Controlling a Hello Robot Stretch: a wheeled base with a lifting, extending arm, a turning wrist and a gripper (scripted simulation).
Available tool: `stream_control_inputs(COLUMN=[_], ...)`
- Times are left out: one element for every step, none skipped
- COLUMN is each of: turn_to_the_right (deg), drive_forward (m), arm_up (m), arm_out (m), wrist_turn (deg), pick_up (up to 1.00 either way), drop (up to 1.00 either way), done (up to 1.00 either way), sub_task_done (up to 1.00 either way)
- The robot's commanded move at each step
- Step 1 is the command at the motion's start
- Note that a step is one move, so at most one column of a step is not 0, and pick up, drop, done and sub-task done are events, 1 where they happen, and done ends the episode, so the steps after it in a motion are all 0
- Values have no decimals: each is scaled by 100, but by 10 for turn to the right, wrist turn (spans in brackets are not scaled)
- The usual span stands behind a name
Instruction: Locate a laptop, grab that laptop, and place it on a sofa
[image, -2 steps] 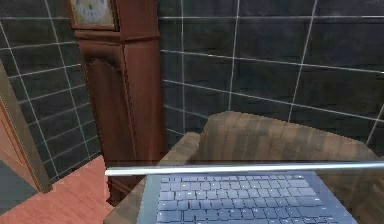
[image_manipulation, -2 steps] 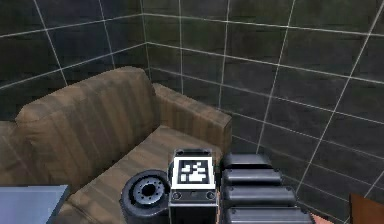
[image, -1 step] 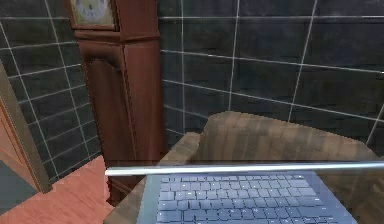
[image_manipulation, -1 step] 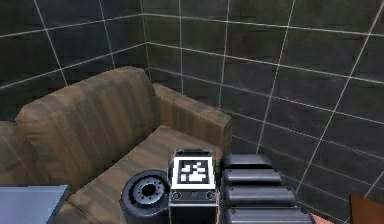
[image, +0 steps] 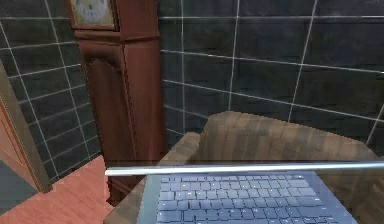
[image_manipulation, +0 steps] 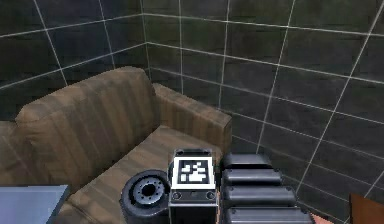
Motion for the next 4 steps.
stream_control_inputs(turn_to_the_right=[-450,-120,0,-240], drive_forward=[0,0,30,0], arm_up=[0,0,0,0], arm_out=[0,0,0,0], wrist_turn=[0,0,0,0], pick_up=[0,0,0,0], drop=[0,0,0,0], done=[0,0,0,0], sub_task_done=[0,0,0,0])
